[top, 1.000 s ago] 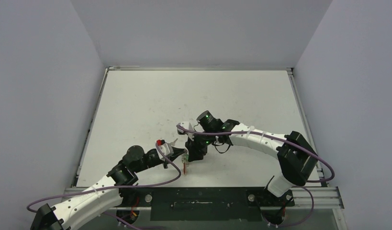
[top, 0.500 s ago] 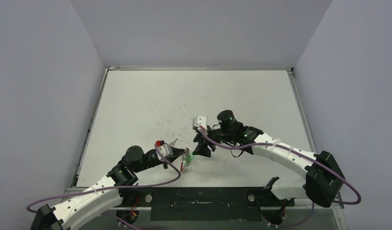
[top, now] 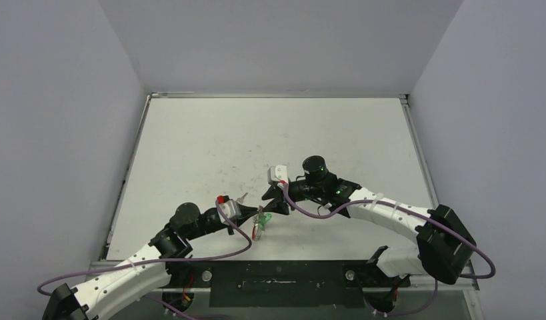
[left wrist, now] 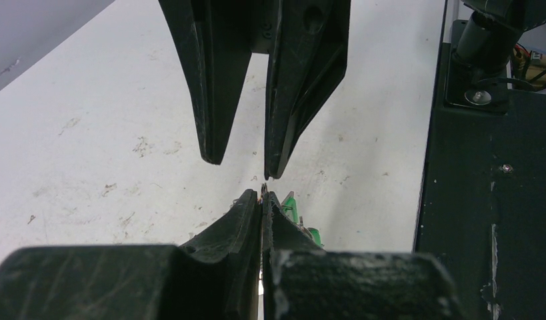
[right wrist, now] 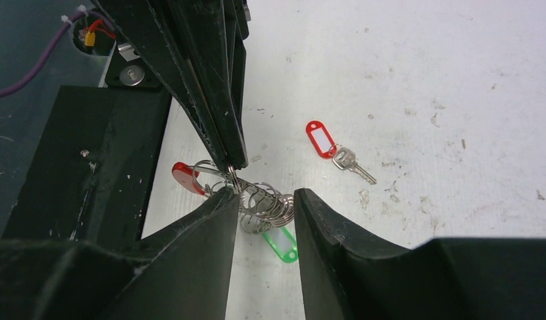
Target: Put the keys on the keyring
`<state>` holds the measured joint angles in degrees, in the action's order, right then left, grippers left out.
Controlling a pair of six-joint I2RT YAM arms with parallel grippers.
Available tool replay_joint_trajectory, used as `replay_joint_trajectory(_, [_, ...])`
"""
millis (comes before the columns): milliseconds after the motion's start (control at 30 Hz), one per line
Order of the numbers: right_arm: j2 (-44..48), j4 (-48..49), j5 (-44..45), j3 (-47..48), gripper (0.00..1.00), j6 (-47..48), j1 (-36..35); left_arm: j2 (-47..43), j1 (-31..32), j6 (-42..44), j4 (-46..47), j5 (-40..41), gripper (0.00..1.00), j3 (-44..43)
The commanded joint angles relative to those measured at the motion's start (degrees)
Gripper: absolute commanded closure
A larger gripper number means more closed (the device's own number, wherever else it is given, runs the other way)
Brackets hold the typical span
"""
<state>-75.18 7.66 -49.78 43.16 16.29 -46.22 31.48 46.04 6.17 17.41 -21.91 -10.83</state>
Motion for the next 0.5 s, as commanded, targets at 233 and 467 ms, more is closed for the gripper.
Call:
replay_joint_trajectory(233, [-3.5,3.4,-4.4,2.4,0.64,1.6,-1.7,0.0,0.0,-0.3,4.6,-1.1,1.0,-0.3])
replay_joint_trajectory(467, [-4.3,4.0,-5.1,2.7,0.79,0.9,-2.8,0.0,0.0,-0.3,4.6,-1.1,1.0,-0.3])
